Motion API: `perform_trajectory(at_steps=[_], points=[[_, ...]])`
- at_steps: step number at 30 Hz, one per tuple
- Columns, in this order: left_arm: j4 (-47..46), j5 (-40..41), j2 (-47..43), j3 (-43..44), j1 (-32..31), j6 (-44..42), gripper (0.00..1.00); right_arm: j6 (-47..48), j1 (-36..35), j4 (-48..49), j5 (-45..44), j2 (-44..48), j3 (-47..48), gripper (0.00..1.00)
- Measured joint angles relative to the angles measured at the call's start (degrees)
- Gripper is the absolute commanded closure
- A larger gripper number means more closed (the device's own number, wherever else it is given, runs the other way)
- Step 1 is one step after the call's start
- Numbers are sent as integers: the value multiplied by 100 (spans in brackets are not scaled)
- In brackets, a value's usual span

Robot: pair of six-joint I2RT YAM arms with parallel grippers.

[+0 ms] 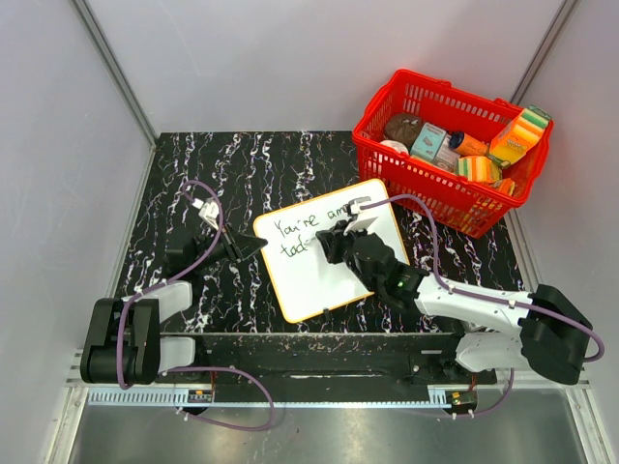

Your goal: Write a sentence on the whiteboard

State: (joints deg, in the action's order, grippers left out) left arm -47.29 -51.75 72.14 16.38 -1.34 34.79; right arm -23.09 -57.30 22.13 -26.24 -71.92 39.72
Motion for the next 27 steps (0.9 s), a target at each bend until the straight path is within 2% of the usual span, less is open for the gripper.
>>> perform_trajectory(at_steps=[27], points=[[2, 2, 0, 0, 0, 0, 100, -140, 0, -96, -87, 177, -192, 100]])
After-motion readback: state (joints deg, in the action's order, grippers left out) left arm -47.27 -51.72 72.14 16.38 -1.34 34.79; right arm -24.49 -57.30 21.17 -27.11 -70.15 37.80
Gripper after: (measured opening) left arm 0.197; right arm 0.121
